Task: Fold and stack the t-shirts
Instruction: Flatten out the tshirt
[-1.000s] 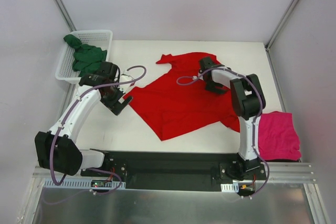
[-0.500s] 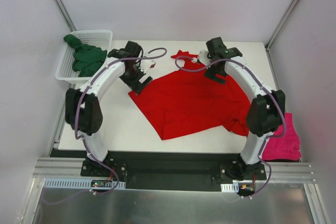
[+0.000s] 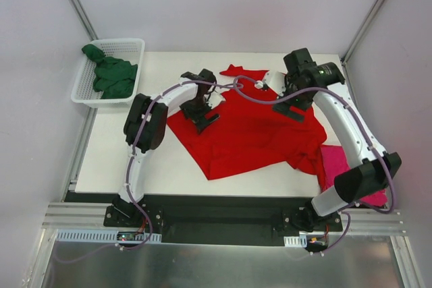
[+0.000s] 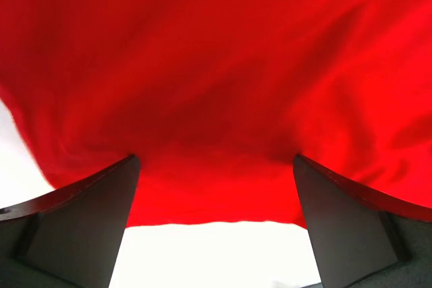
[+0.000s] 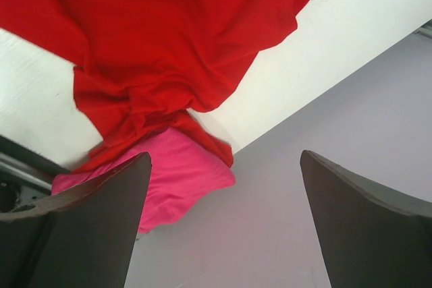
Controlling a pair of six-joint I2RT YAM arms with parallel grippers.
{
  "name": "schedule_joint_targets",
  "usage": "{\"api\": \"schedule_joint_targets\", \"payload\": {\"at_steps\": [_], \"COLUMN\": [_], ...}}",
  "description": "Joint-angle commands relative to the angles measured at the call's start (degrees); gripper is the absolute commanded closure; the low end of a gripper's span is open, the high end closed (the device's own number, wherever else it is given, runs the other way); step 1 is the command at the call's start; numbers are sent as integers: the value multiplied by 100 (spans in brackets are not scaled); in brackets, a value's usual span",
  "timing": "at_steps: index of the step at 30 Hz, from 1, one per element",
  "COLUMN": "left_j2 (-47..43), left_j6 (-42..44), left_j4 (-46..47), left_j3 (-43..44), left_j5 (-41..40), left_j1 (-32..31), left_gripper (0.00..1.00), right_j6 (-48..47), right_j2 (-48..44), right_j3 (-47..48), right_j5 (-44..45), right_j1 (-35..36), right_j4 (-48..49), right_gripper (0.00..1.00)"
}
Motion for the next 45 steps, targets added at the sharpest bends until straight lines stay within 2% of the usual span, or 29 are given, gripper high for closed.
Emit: {"api": "schedule_joint_targets", "payload": {"at_steps": [1,6,7,10,12,19,23,25,26,27,30,32,37,40,45], "left_j2": [235,656,736,1017,1262,2133,1907,1284,620,257,-835,-1343,-1654,-1392,-741], "left_j6": [423,1014,1127,1251,1444,2717,2939,2729,2615,2388,1966,1745,901,742,636], "left_j4": [28,283,284,266,275,354,494,477,460,468,355,205,-165,-164,-164], "left_j3": [51,112,278,918,1436,3081,3391,3015,2717,1922,427,-53,-660,-784,-565], "left_j5": [-869,-1794,-1900,-2120,-2550,-3614,-3870,-3696,-3520,-3249,-2588,-2026,-997,-645,-47], "left_j1": [-14,126,170,338,399,874,822,673,628,558,347,277,285,329,557], "left_gripper": [2,1,4,2,4,2,2,1,1,1,1,1,2,2,4], "right_j6": [95,104,104,165,209,367,464,482,508,517,648,763,816,833,465], "right_j2": [-461,-725,-751,-821,-865,-953,-971,-1015,-1015,-1015,-954,-857,-287,337,760], "right_j3": [121,-142,-160,-196,-178,-213,-344,-415,-485,-520,-529,-538,-705,-583,-766], "right_j5": [-313,-322,-313,-278,-296,-366,-357,-375,-375,-392,-515,-716,-1227,-1586,-1903], "right_j1": [-11,-2,-2,6,-2,6,15,15,15,24,59,94,173,252,525], "right_j4": [-696,-741,-732,-741,-767,-829,-838,-811,-776,-758,-767,-724,-398,-372,-617], "right_gripper": [4,4,4,4,4,4,4,4,4,4,4,4,4,2,1]}}
